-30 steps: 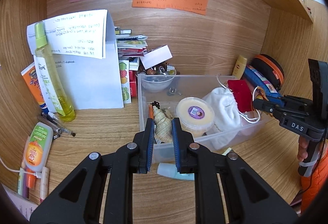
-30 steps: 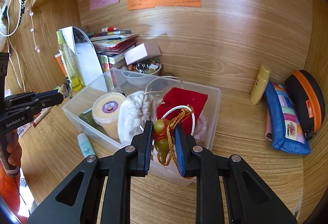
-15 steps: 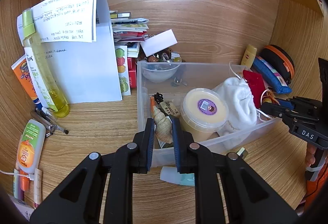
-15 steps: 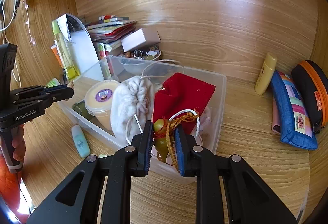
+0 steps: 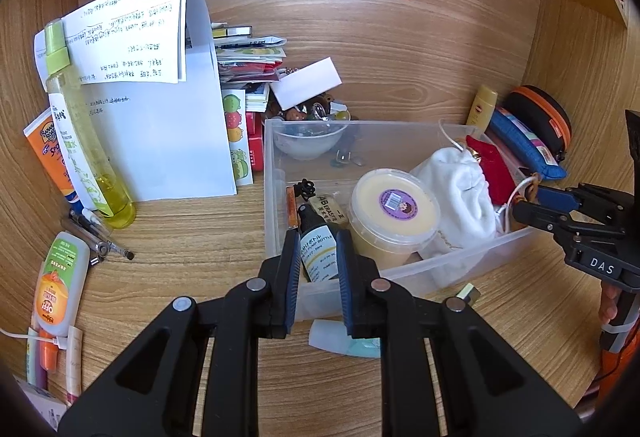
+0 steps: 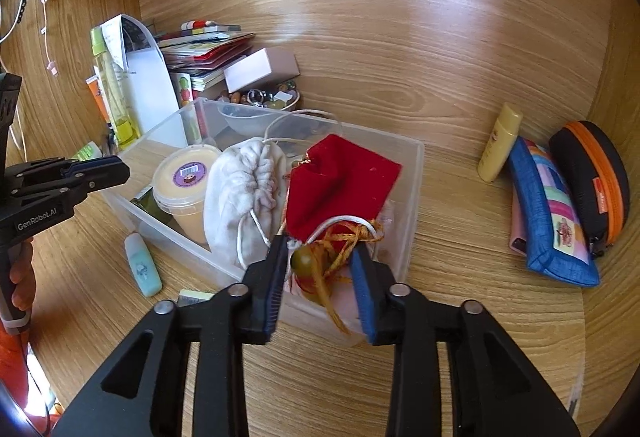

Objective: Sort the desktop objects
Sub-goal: 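Carry the shell and tassel charm into the clear bin and release both, then withdraw both tools from the bin toward the blue bottle and domino tile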

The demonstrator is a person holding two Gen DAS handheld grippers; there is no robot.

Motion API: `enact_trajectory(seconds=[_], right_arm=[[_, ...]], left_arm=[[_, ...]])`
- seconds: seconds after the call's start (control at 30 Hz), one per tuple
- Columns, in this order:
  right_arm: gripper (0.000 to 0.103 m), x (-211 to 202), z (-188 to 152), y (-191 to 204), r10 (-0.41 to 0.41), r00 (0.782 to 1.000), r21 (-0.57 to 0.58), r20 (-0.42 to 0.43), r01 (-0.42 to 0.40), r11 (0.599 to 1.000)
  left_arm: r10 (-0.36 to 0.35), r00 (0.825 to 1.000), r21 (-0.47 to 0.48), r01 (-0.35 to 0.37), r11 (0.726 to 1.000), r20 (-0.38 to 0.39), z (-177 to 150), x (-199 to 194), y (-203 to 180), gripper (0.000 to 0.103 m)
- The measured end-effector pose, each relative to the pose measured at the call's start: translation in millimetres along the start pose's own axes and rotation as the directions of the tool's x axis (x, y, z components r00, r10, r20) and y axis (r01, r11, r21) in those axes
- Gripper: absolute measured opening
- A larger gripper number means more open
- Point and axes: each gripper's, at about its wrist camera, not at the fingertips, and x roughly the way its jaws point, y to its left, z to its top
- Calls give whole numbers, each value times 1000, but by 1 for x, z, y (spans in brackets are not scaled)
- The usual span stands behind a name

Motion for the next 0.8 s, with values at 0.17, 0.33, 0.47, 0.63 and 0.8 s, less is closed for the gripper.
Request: enact_trajectory(seconds=[0.17,0.33,0.47,0.63,0.8], right_arm=[[41,-13,-5,1,8,1000,-3,15,-8,1000],[48,-23,-14,6,-2,1000,-23,14,2,1000],[57,-29,-22,8,-13,1000,-29,8,14,1000],[66,-37,-29,8,20,1000,3,8,-20,1000],[74,-49,-33,18,24,999,-15,32,-24,1000]], left_arm=[[-21,1000,8,21,1000,6,-1,-9,-4,18],[-23,999,22,23,1000,25,-3,-20,-8,30],[-18,999,32,17,999,44,-6,-30,-9,42],[-1,997,38,-1,999,77,-12,-44,-9,68],[3,998,35,-5,999,66,-19,-48,-7,77]])
